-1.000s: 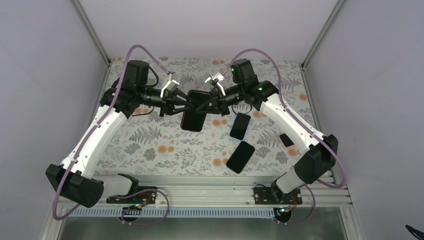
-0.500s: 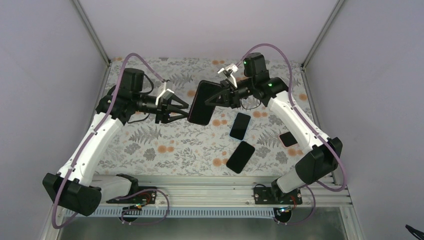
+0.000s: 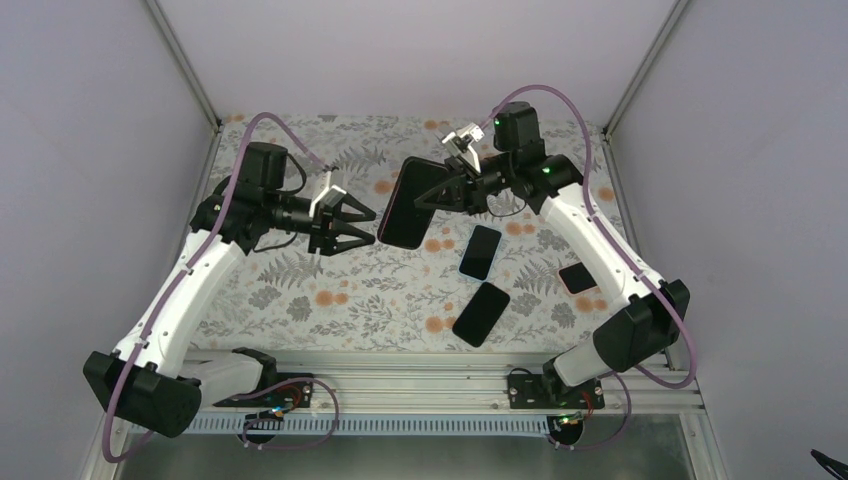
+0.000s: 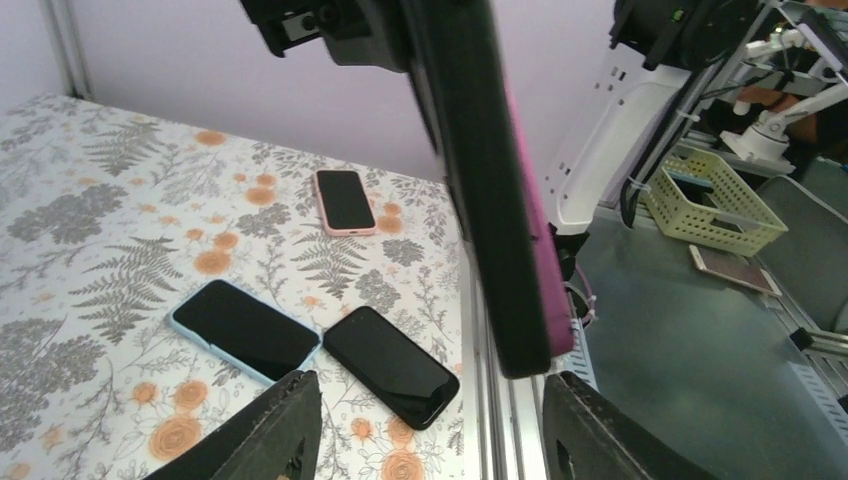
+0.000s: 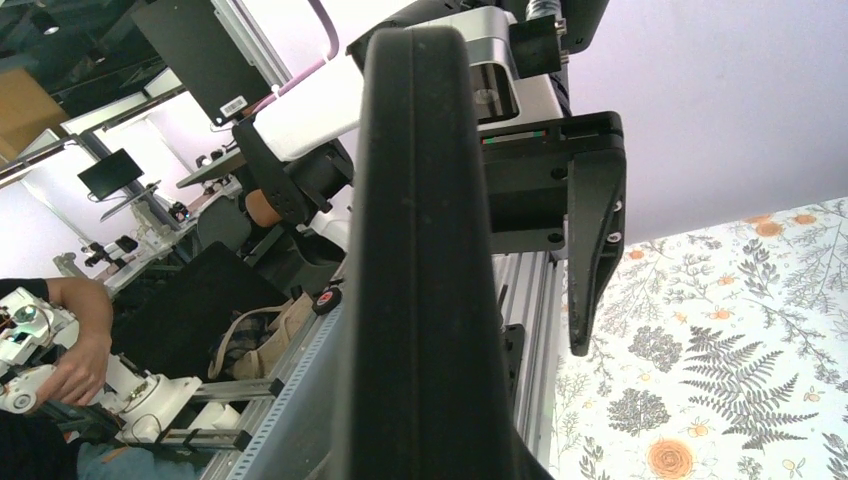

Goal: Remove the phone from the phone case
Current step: Remove the phone case from the phone.

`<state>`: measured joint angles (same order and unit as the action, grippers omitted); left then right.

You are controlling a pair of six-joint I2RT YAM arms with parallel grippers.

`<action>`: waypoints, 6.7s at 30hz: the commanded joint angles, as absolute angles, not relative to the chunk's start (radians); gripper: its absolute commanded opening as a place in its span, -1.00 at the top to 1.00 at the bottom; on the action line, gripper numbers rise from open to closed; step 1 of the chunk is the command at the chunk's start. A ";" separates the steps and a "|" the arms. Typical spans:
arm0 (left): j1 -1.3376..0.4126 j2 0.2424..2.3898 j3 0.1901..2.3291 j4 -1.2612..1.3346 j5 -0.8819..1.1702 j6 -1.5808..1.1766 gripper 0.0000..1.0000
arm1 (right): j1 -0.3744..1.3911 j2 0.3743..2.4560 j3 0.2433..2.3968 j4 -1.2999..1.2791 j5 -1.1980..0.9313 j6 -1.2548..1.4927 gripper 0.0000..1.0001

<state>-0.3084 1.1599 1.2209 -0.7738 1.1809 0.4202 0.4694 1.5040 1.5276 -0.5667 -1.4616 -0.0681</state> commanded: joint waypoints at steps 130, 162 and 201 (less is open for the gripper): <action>-0.307 1.187 1.132 -0.604 1.284 0.249 -0.49 | 0.497 1.478 1.521 -0.546 -1.585 -0.101 0.92; -0.289 1.237 1.139 -0.535 0.858 0.164 -0.28 | 0.515 1.466 1.505 -0.580 -1.609 -0.148 0.92; -0.495 1.336 1.377 -0.511 1.132 0.177 0.04 | 0.669 1.525 1.445 -0.665 -1.370 -0.294 0.93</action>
